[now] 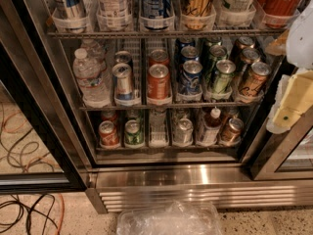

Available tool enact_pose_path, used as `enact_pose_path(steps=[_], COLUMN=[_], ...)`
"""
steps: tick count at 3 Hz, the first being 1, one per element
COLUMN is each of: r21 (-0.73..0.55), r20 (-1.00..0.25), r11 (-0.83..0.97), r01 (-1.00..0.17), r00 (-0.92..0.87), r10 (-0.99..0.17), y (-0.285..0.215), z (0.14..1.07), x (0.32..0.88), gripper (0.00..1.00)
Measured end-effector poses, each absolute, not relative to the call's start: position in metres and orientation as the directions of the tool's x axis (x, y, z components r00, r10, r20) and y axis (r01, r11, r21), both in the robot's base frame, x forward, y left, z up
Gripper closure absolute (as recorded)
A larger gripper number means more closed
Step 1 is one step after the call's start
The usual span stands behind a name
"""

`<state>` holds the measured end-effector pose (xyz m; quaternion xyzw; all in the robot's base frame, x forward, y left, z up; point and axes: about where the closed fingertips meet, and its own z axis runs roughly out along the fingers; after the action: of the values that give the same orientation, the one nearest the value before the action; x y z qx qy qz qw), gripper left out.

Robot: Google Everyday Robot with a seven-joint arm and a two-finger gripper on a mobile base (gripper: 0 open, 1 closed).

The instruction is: Pick green can from middle shelf of fridge

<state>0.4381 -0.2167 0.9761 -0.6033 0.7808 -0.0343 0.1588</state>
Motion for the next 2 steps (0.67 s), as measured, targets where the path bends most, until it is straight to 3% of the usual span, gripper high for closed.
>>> enact_pose_path(steps=[1, 2], r21=[-0.245, -0.267], r20=[-0.207, -0.298], r11=[0.270, 0.293], r01=[-0.931, -0.918], r00=[-0.222, -0.210], r10=[-0.953, -0.931], y=[-0.2167, -0.2139], z=[0.9761, 0.9769], x=[0.4381, 0.4382], gripper=[0.00, 0.00])
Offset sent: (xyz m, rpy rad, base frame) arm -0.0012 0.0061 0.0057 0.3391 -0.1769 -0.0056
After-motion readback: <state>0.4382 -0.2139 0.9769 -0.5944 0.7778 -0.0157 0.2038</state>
